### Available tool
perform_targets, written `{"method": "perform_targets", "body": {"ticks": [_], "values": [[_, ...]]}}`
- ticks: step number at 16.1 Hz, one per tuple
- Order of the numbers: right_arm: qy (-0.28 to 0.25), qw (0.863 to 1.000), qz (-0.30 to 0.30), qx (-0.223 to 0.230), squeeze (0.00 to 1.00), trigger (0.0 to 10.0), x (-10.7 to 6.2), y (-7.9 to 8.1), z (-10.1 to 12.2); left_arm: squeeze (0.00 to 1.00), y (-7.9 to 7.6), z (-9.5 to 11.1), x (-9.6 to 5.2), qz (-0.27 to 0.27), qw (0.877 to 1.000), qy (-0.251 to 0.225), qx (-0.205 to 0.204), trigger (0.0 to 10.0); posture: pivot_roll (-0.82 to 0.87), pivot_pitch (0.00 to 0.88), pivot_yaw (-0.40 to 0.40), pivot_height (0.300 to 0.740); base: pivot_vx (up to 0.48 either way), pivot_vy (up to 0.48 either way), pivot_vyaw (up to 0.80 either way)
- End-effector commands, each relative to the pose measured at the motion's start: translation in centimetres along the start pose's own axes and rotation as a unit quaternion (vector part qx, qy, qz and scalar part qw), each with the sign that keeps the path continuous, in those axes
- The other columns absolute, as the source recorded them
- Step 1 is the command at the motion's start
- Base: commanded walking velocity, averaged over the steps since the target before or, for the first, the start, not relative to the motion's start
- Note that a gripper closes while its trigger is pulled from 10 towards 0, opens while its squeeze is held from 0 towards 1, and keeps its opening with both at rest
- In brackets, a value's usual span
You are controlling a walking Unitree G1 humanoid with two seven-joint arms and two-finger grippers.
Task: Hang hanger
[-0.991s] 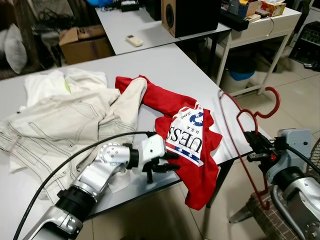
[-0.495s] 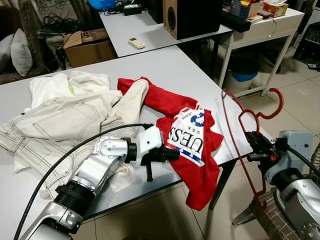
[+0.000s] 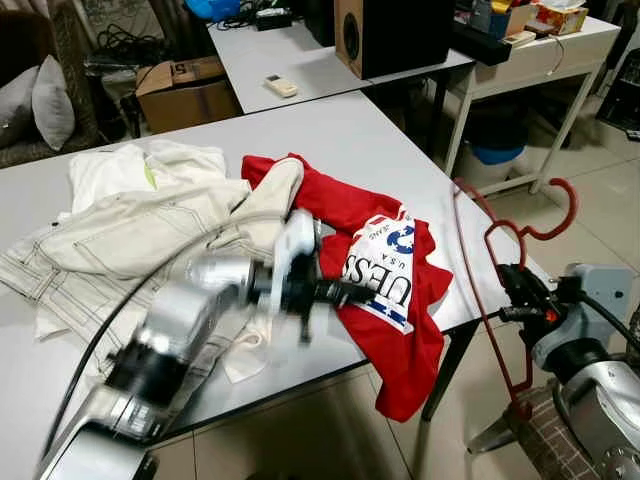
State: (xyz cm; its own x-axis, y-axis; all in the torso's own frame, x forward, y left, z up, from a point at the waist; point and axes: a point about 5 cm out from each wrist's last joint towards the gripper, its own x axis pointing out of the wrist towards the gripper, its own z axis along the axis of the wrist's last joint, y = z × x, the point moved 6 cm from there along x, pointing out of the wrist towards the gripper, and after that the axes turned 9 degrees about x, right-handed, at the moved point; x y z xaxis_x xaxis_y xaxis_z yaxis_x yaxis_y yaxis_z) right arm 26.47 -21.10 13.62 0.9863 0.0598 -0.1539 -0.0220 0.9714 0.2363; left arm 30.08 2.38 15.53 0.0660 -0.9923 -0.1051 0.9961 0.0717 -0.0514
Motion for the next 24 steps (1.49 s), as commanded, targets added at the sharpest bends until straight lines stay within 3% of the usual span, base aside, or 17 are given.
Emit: {"method": "perform_targets", "body": {"ticks": [1, 3, 5, 6, 7, 8, 9, 10, 11, 12, 15, 19, 24], "values": [[-0.008, 1.000, 0.001, 0.005, 0.00, 10.0, -0.1, 0.0, 0.3, 0.00, 1.2, 2.4, -0.2, 0.024, 0.997, -0.054, -0.041, 0.0, -0.07, 0.011, 0.119, 0.740, 0.000, 0.000, 0.00], [-0.023, 1.000, -0.009, 0.014, 0.00, 10.0, 0.0, -0.3, 0.9, 0.00, 2.9, 6.8, -0.2, 0.044, 0.977, -0.164, -0.127, 0.0, -0.07, 0.007, 0.130, 0.740, 0.000, 0.000, 0.00], [-0.028, 0.999, -0.020, 0.023, 0.00, 10.0, 0.0, -0.6, 1.0, 0.00, 3.8, 7.4, -0.2, 0.061, 0.968, -0.177, -0.167, 0.0, -0.07, 0.005, 0.136, 0.740, 0.000, 0.000, 0.00], [-0.025, 0.999, -0.022, 0.020, 0.00, 10.0, 0.0, -0.6, 0.8, 0.00, 4.4, 5.9, 0.1, 0.096, 0.979, -0.126, -0.127, 0.0, -0.07, 0.004, 0.140, 0.740, 0.000, 0.000, 0.00], [-0.025, 0.999, -0.018, 0.012, 0.00, 10.0, -0.1, -0.3, 0.7, 0.00, 4.2, 4.5, -0.1, 0.107, 0.991, -0.073, -0.036, 0.0, -0.08, 0.003, 0.153, 0.740, 0.000, 0.000, 0.00], [-0.025, 1.000, -0.016, 0.006, 0.00, 10.0, -0.2, -0.1, 0.6, 0.00, 3.4, 3.7, -0.5, 0.096, 0.994, -0.046, 0.026, 1.3, -0.08, 0.000, 0.157, 0.740, 0.000, 0.000, 0.00], [-0.025, 1.000, -0.016, 0.005, 0.00, 10.0, -0.2, -0.2, 0.6, 0.00, 3.2, 3.6, -0.6, 0.094, 0.994, -0.041, 0.027, 1.3, -0.08, 0.000, 0.157, 0.740, 0.000, 0.000, 0.00], [-0.025, 1.000, -0.018, 0.005, 0.00, 10.0, -0.3, -0.3, 0.7, 0.00, 2.6, 3.0, -0.8, 0.086, 0.994, -0.026, 0.056, 10.0, -0.08, 0.000, 0.144, 0.740, 0.000, 0.000, 0.00], [-0.022, 1.000, -0.017, 0.004, 0.00, 10.0, -0.3, -0.4, 0.6, 0.00, 2.0, 2.8, -0.8, 0.076, 0.995, -0.029, 0.063, 10.0, -0.08, 0.000, 0.134, 0.740, 0.000, 0.000, 0.00], [-0.017, 1.000, -0.013, 0.002, 0.00, 10.0, -0.3, -0.3, 0.4, 1.00, 1.0, 2.5, -0.7, 0.053, 0.995, -0.030, 0.082, 10.0, -0.08, 0.000, 0.126, 0.740, 0.000, 0.000, 0.00], [-0.012, 1.000, -0.002, -0.005, 0.00, 10.0, 0.1, 0.0, 0.4, 1.00, -1.2, -0.2, -0.4, -0.006, 0.986, 0.029, 0.163, 10.0, -0.08, 0.000, 0.110, 0.740, 0.000, 0.000, 0.00], [-0.004, 1.000, 0.011, -0.002, 0.00, 10.0, 0.1, 0.6, 0.0, 1.00, -2.6, -2.4, -0.2, -0.043, 0.979, 0.074, 0.183, 10.0, -0.07, 0.000, 0.104, 0.740, 0.000, 0.000, 0.00], [-0.001, 1.000, 0.016, -0.001, 0.00, 10.0, 0.1, 0.9, -0.2, 1.00, -2.7, -4.2, -0.2, -0.046, 0.976, 0.097, 0.191, 10.0, -0.08, 0.000, 0.103, 0.740, 0.000, 0.000, 0.00]]}}
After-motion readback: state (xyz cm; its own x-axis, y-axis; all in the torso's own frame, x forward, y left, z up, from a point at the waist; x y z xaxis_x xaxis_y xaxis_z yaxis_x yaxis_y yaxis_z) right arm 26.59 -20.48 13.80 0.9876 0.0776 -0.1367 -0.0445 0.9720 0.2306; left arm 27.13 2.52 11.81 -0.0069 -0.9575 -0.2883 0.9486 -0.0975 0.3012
